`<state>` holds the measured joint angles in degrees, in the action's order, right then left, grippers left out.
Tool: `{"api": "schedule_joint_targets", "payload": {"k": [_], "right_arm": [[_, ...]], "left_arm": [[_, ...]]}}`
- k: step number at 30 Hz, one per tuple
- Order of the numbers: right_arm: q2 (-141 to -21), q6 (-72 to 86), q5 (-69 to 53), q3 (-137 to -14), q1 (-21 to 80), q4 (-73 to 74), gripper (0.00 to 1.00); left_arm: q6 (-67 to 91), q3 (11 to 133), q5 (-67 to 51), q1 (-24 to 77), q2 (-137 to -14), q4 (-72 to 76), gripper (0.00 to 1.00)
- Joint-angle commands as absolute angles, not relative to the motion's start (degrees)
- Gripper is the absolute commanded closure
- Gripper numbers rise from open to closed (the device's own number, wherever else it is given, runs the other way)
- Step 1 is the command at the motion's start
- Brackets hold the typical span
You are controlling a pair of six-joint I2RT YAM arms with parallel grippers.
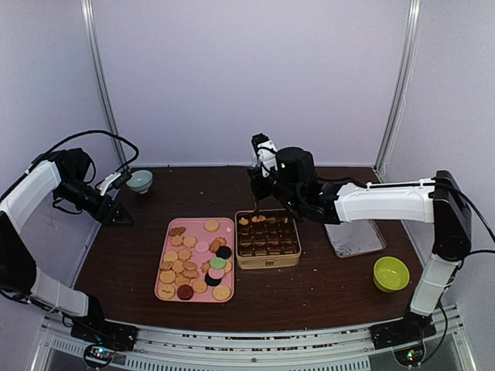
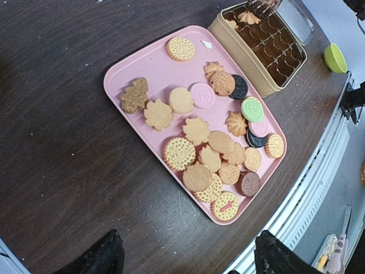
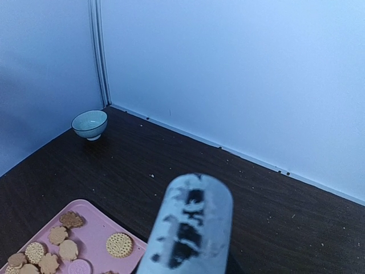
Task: Pack the cookies
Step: Place the fake cookies in the empty pocket of the box, then adjust the fake cookies in the empty pocket of the box.
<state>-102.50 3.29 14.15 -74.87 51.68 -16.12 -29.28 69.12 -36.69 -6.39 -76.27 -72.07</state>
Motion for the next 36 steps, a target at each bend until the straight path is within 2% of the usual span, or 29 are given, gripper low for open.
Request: {"api": "schedule_joint_targets", "payload": {"k": [1, 12, 36], "right_arm": [[-96.5, 3.3, 16.7, -71.1, 50.7, -18.4, 0.77], [-93.1, 6.3, 17.4, -63.2, 50.4, -20.9, 0.79], [-100.9, 6.5, 15.4, -72.7, 48.9, -20.4, 0.83]], "left_arm": [[-29.8, 70.4, -38.1, -6.8, -76.3, -72.1, 0.19], [-29.5, 70.7, -38.7, -6.9, -76.5, -72.2, 0.19], [-29.7, 71.1, -38.1, -6.8, -76.5, -72.5, 0.2]]}}
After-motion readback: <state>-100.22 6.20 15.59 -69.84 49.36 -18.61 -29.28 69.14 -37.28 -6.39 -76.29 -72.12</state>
